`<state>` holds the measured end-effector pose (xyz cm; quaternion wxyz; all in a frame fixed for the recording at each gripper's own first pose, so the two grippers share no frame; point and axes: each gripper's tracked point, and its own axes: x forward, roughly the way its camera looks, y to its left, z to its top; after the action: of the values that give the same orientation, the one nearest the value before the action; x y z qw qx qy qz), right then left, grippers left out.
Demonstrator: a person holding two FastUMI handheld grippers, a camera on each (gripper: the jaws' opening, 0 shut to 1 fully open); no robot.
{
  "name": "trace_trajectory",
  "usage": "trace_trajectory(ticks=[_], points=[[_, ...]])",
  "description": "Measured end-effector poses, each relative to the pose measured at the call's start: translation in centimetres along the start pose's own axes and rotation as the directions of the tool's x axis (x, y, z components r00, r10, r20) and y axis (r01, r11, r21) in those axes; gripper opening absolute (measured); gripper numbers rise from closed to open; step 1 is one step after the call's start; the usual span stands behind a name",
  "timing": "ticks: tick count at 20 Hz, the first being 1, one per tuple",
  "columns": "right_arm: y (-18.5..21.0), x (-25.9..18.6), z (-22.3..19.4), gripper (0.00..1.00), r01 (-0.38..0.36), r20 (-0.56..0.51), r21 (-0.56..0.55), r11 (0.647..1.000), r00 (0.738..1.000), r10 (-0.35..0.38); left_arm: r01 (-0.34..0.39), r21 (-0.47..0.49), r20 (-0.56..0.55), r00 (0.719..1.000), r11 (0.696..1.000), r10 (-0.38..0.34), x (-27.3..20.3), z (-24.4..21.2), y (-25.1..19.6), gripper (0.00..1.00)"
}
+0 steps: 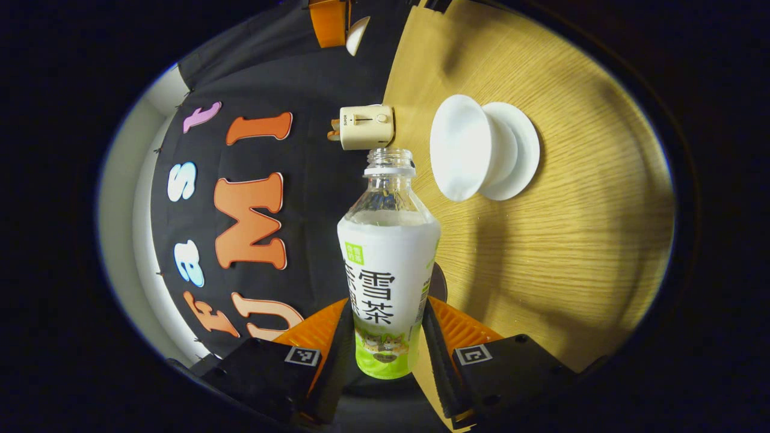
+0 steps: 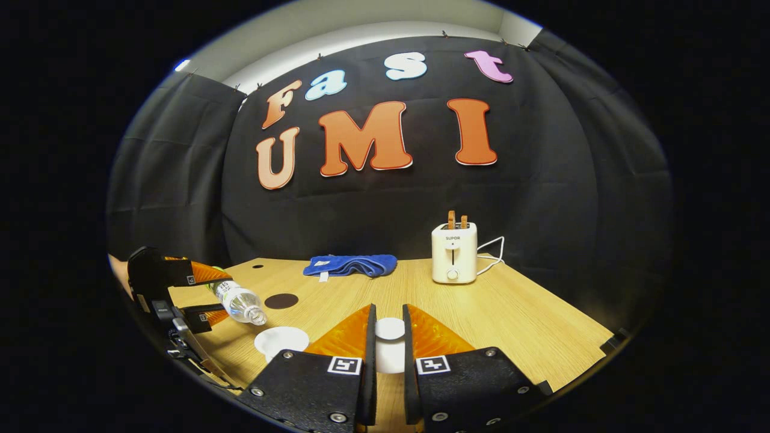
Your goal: Open the teacup lid with one hand, grasp the water bottle and pour water into the teacup with the other hand; after pouring, place the water bottle on the coaster and then close the teacup lid.
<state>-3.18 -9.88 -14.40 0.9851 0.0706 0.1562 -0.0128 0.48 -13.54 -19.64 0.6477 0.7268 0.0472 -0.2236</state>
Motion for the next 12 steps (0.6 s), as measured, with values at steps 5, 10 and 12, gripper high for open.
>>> trace_trajectory(ticks=[5, 10, 12], points=[[0.04, 0.03, -0.34, 0.19, -0.002, -0.009, -0.006, 1.000, 1.000, 0.002, -0.005, 0.072, -0.005, 1.000, 0.997, 0.005, 0.47, -0.14, 0.08, 0.67], [0.30, 0.05, -0.51, 0.19, -0.011, -0.012, -0.017, 1.000, 1.000, 0.011, -0.023, 0.108, 0.001, 1.000, 0.994, 0.023, 0.14, -0.13, 0.60, 0.67], [0.43, 0.00, -0.51, 0.19, -0.018, -0.013, -0.014, 1.000, 1.000, 0.018, -0.031, 0.119, 0.001, 1.000, 0.992, 0.031, 0.07, -0.06, 0.69, 0.67]])
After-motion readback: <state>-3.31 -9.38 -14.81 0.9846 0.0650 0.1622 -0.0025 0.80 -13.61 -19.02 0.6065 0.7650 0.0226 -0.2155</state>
